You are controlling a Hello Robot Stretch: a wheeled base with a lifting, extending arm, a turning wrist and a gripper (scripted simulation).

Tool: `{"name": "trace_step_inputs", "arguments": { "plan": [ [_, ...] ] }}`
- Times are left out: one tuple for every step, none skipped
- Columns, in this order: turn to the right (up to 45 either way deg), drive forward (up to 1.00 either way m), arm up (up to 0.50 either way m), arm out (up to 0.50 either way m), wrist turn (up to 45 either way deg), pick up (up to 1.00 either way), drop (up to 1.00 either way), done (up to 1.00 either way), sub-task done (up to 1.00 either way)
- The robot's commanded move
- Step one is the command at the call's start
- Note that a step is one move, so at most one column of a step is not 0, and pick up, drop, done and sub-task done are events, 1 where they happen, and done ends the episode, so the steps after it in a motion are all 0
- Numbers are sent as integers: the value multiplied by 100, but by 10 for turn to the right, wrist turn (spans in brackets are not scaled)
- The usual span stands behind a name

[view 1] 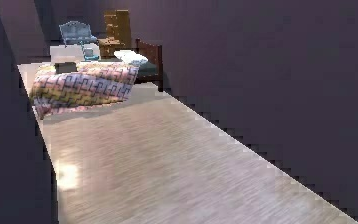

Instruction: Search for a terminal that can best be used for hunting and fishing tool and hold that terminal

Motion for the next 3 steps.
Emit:
{"name": "trace_step_inputs", "arguments": {
  "plan": [
    [0, 30, 0, 0, 0, 0, 0, 0, 0],
    [-300, 0, 0, 0, 0, 0, 0, 0, 0],
    [-30, 0, 0, 0, 0, 0, 0, 0, 0]
  ]
}}
